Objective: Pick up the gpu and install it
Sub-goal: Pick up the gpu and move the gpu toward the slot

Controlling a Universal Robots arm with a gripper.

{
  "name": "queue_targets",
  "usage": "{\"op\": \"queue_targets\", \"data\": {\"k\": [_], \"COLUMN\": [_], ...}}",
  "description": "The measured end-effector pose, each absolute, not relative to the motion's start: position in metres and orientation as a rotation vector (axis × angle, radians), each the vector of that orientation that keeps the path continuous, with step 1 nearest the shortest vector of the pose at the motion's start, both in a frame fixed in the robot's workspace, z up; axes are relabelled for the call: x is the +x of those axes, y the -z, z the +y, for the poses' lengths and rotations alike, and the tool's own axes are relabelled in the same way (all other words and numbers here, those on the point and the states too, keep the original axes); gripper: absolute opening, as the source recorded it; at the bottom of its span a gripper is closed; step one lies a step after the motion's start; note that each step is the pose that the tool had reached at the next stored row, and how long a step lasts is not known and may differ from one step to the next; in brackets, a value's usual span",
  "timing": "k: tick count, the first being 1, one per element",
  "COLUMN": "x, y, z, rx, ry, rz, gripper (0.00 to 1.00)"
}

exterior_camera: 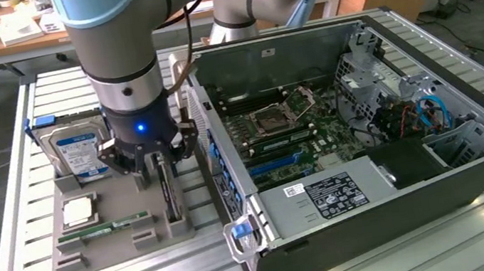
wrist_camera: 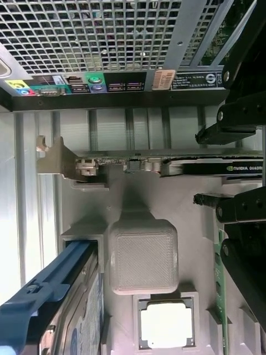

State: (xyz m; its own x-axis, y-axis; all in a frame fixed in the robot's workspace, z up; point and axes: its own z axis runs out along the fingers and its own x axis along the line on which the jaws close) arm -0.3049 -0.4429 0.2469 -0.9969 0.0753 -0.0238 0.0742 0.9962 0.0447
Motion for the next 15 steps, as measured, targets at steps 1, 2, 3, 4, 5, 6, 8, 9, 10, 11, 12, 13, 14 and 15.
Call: {"op": "queue_targets", "data": {"k": [1, 2, 3, 4, 5, 6, 8, 9, 10, 11, 12, 13, 14, 15], "x": [-0.3049, -0.3049, -0.3049, -0.3049, -0.3049, -0.3049, -0.3049, -0.3049, -0.3049, -0.3049, -0.3049, -0.3049, -0.3049, -0.3049], "y": [-0.246, -0.245, -0.244, -0.2429, -0.2418, -0.2405, -0.2385, -0.2376, -0.2369, -0.2362, -0.2361, -0.2361, -0.2361, -0.236], "z": [-0.4429, -0.4429, -0.4429, -0.4429, -0.4429, -0.4429, -0.4429, -0.4429, -0.4429, -0.4429, -0.443, -0.443, -0.443, -0.4429], "rx": [0.116, 0.117, 0.116, 0.116, 0.116, 0.116, 0.116, 0.117, 0.117, 0.116, 0.117, 0.117, 0.117, 0.117], "ry": [-0.068, -0.068, -0.068, -0.068, -0.068, -0.068, -0.068, -0.068, -0.068, -0.068, -0.068, -0.068, -0.068, -0.067], "rz": [3.113, 3.113, 3.113, 3.113, 3.113, 3.113, 3.113, 3.113, 3.113, 3.113, 3.113, 3.113, 3.113, 3.113], "gripper": [0.49, 0.49, 0.49, 0.49, 0.49, 0.49, 0.49, 0.49, 0.49, 0.49, 0.49, 0.49, 0.49, 0.49]}}
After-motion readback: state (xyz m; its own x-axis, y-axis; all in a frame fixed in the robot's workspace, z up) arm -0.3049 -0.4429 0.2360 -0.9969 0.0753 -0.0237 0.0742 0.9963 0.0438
